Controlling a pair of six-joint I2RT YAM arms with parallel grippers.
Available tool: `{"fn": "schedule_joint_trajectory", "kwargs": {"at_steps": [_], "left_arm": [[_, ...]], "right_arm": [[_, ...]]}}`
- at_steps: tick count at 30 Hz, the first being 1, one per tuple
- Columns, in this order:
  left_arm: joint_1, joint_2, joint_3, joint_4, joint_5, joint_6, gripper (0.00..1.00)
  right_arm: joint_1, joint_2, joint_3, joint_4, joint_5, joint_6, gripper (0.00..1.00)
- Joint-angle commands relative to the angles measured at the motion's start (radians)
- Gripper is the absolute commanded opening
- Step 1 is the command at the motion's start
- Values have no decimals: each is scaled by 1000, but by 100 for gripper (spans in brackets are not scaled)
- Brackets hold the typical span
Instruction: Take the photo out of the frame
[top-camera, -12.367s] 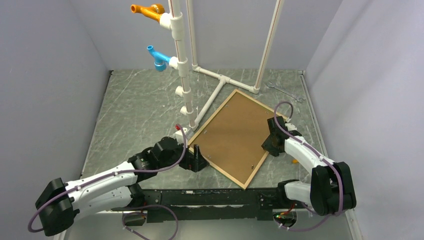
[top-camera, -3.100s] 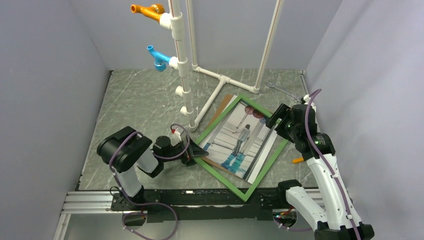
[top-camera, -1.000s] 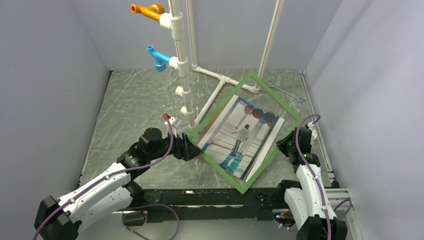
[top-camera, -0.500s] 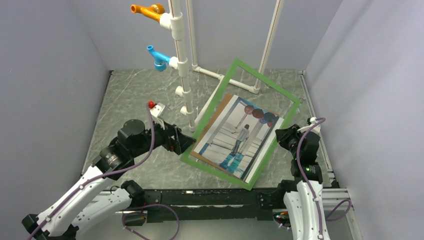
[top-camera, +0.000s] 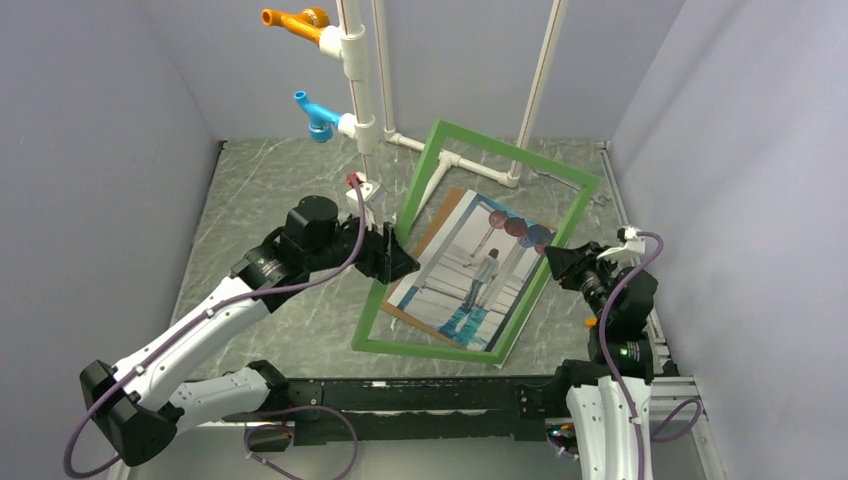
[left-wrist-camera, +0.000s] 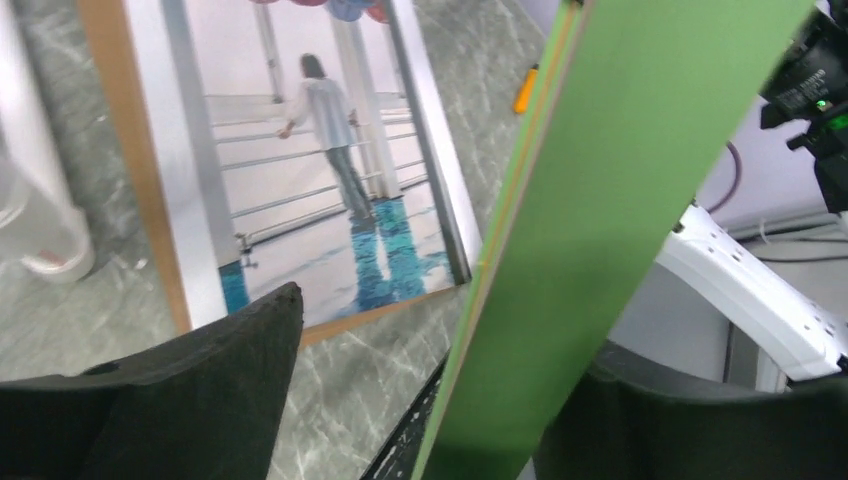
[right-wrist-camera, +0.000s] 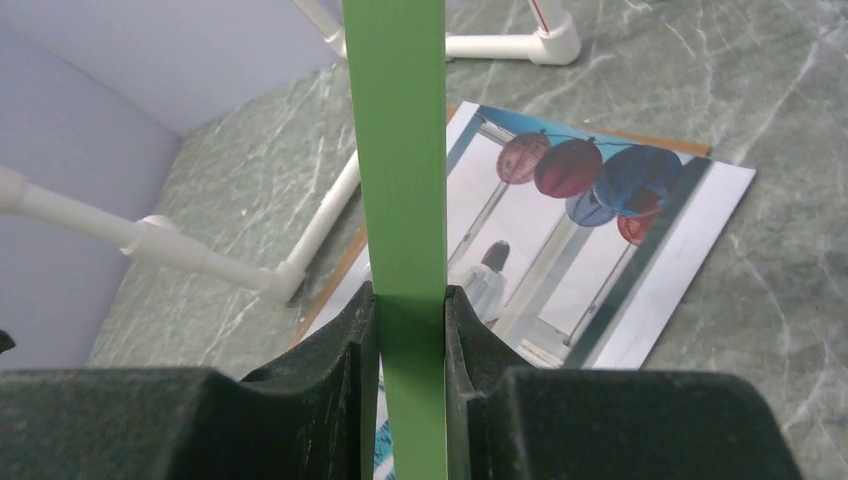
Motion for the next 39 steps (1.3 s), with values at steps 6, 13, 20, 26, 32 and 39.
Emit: {"fn": "schedule_joint_trajectory", "kwargs": {"at_steps": [6, 13, 20, 26, 32, 39], "left_arm": [[-19, 20, 67, 134, 214, 11, 23], [-19, -129, 27, 97, 211, 105, 0], [-18, -320, 80, -74, 102, 258, 0], [-17, -480, 155, -196, -57, 364, 0], [-19, -593, 254, -333, -243, 418, 0], [-19, -675, 345, -483, -368, 418, 0]], "right_arm": [[4, -10, 94, 86, -111, 39, 0], [4, -10, 128, 54, -115, 31, 51], [2, -22, 249, -62, 46, 25, 97], [3, -4, 332, -143, 212, 9, 100], [3, 11, 304, -145, 258, 16, 100], [3, 42, 265, -115, 216, 36, 100]]}}
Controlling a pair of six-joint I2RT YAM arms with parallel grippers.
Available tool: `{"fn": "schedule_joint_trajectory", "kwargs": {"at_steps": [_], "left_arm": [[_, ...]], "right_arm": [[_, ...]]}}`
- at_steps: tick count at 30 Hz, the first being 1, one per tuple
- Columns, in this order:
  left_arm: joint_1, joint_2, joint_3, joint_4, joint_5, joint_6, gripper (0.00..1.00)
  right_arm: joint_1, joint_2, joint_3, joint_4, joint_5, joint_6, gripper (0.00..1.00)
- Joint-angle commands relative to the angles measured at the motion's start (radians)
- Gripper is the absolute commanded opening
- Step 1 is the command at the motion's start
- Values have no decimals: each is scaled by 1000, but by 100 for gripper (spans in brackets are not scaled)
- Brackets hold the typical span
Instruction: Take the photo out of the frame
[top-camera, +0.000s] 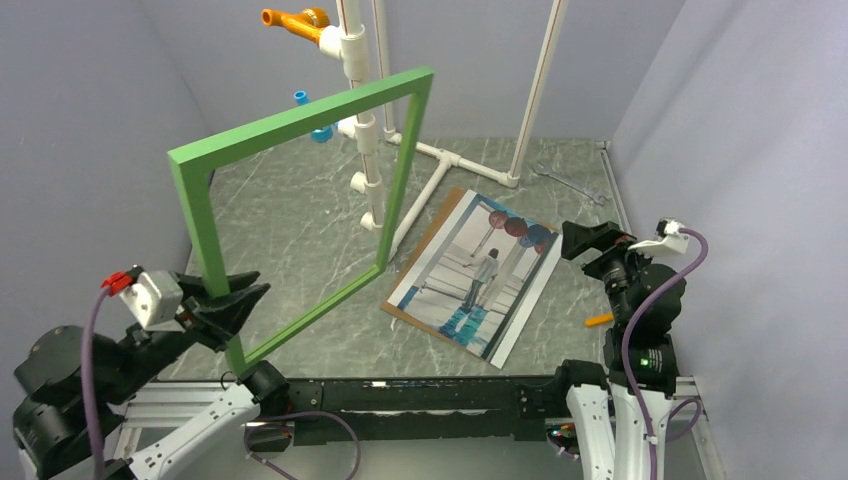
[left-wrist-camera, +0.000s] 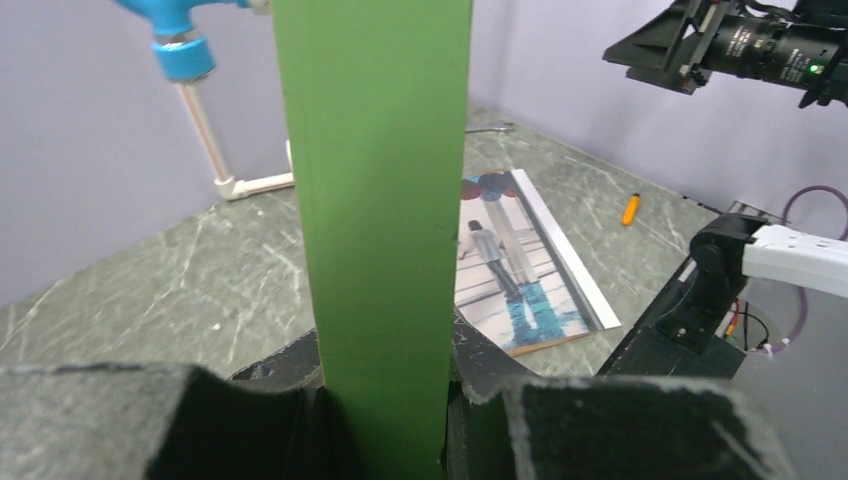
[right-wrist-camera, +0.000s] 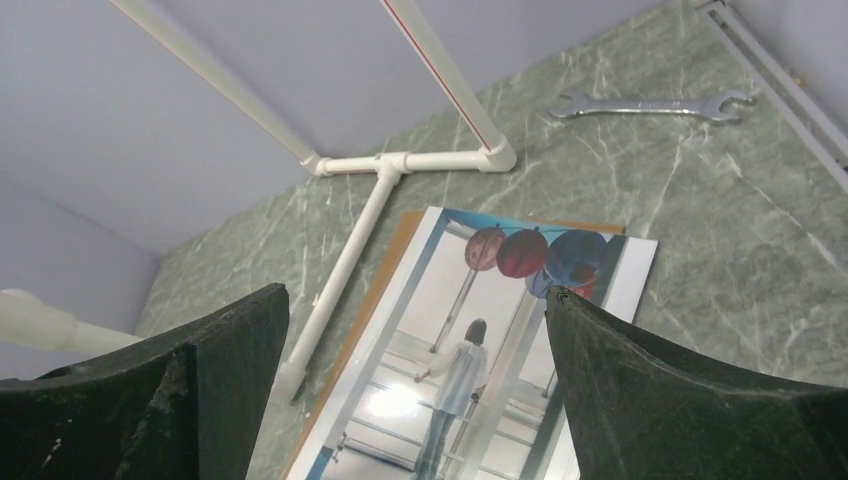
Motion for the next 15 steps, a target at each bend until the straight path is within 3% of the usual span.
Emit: {"fn": "schedule_joint_trajectory", "kwargs": {"at_steps": [1, 15], "left_arm": [[2, -43, 65, -50, -134, 25, 0], [-60, -156, 208, -219, -313, -6, 0]], "right_arm": [[1, 28, -17, 23, -11, 12, 100], [1, 72, -35, 40, -46, 23, 100]]}}
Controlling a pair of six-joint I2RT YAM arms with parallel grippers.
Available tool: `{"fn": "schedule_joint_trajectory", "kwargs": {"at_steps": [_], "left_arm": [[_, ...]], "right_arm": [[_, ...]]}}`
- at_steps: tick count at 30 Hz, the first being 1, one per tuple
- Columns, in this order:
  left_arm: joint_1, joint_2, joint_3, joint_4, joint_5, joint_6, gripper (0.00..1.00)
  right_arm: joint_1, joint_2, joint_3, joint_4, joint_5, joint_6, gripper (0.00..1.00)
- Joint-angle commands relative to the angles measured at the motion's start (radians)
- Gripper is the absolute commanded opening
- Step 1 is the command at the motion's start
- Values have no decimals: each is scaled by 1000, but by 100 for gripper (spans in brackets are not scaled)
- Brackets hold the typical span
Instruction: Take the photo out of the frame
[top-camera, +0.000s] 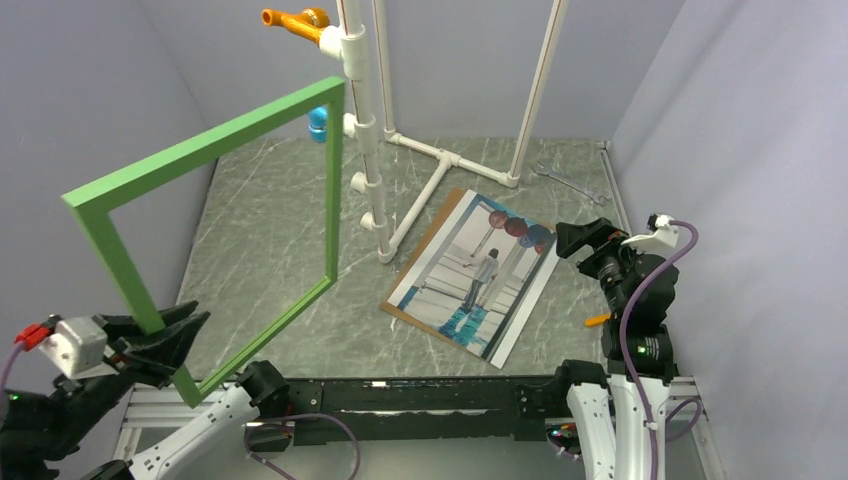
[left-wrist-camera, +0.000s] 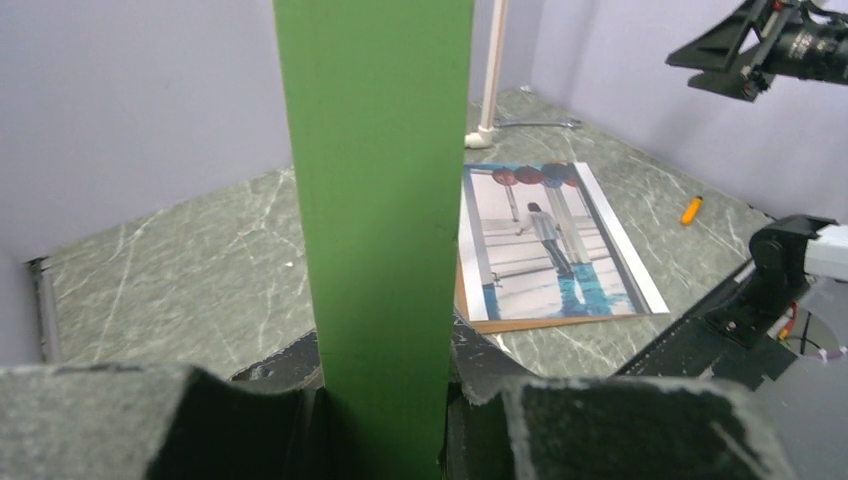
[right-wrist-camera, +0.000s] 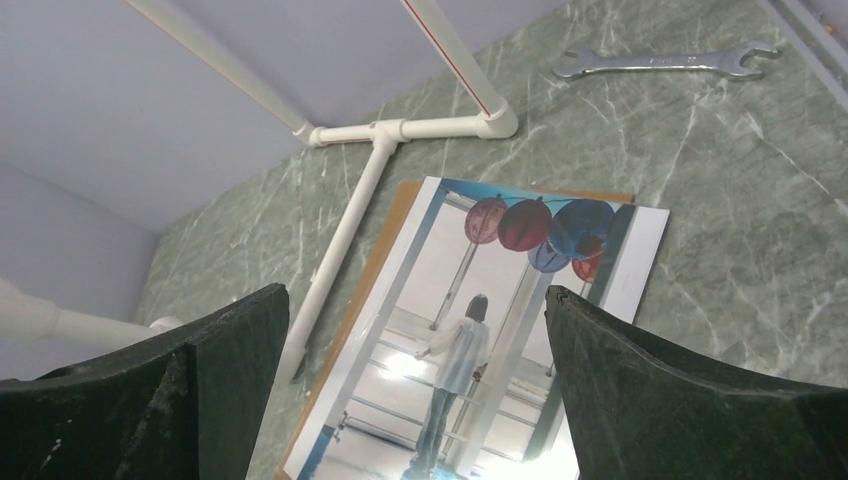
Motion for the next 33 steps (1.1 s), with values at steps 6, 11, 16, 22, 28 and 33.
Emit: {"fn": "schedule_joint_trajectory", "kwargs": {"at_steps": [6, 11, 16, 22, 28, 33], "left_arm": [[-29, -21, 98, 32, -165, -8, 0], [-31, -1, 40, 41, -293, -53, 0], [-30, 18, -71, 141, -365, -77, 0], [-62, 138, -134, 179, -530, -165, 0], [-105, 229, -204, 307, -604, -141, 0], [-102, 344, -203, 367, -648, -104, 0]], "right_arm": [[1, 22, -12, 37, -23, 7, 100], [1, 28, -16, 42, -26, 7, 100], [1, 32, -13, 32, -22, -1, 100], [1, 29, -20, 27, -18, -5, 100], [1, 27, -29, 22, -17, -8, 100], [0, 18, -29, 9, -17, -11, 100]]}}
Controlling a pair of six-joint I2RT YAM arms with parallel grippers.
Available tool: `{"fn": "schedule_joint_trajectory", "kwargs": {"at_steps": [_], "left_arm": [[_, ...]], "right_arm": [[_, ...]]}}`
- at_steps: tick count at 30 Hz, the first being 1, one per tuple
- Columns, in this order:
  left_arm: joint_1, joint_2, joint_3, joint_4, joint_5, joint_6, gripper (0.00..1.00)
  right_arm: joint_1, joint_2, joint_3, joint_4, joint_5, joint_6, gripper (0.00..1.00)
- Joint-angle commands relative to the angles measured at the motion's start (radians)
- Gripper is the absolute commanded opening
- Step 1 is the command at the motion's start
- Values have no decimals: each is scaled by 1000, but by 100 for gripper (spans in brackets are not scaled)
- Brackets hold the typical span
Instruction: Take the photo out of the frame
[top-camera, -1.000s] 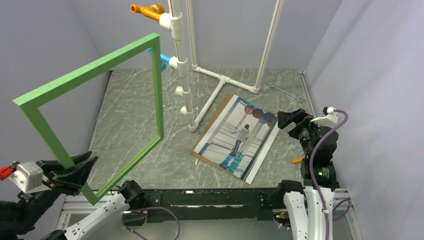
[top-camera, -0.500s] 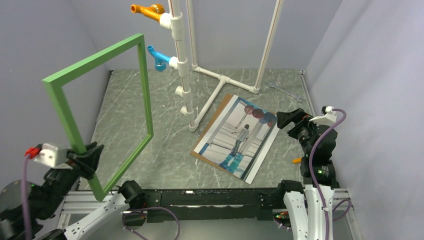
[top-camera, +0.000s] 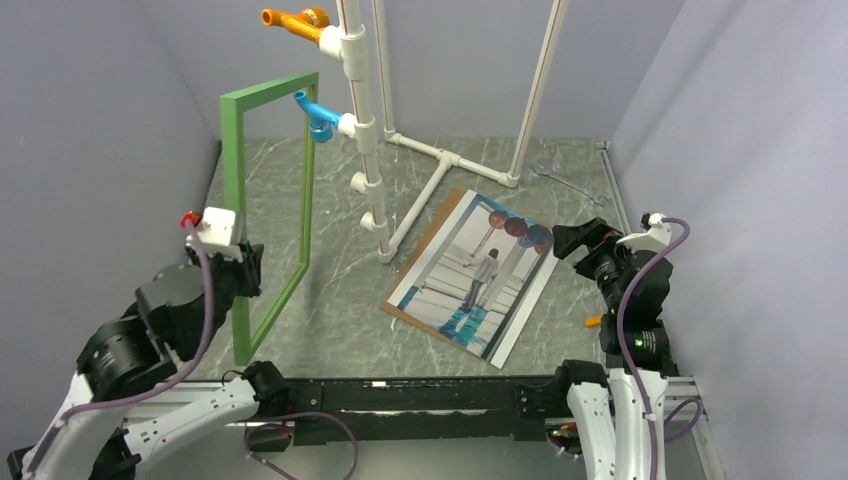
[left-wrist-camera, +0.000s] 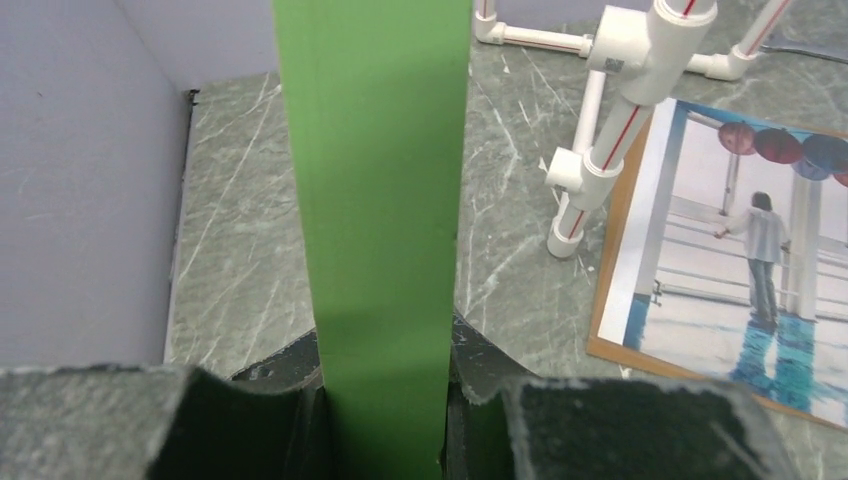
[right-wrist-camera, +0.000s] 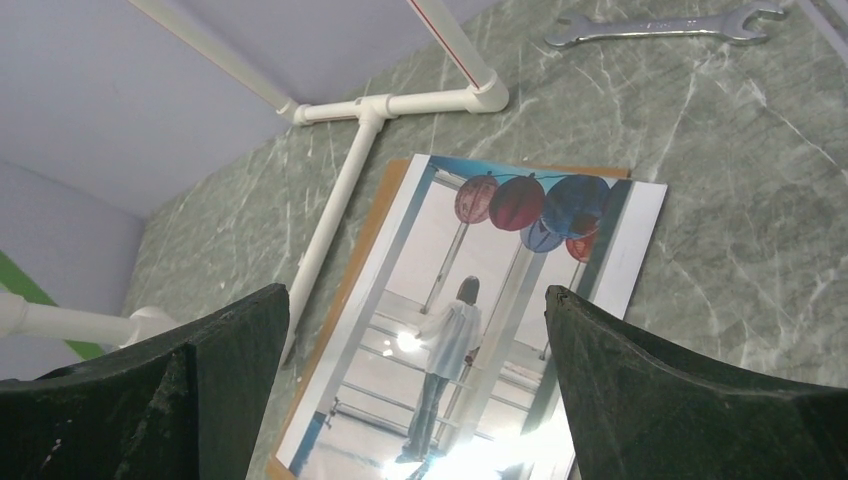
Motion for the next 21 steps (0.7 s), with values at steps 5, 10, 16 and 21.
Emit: {"fn": "schedule_joint_trajectory", "kwargs": {"at_steps": [5, 10, 16, 21], "left_arm": [[250, 153, 46, 260, 136, 61, 0], [715, 259, 21, 283, 671, -12, 0], [1099, 356, -80, 437, 1217, -163, 0], [1319, 507, -156, 567, 1513, -307, 0]], "right_arm": [[1, -17, 16, -7, -8, -17, 100], [1, -23, 21, -16, -14, -14, 100], [1, -22, 26, -26, -32, -14, 100], [0, -7, 37, -27, -49, -15, 100]]}}
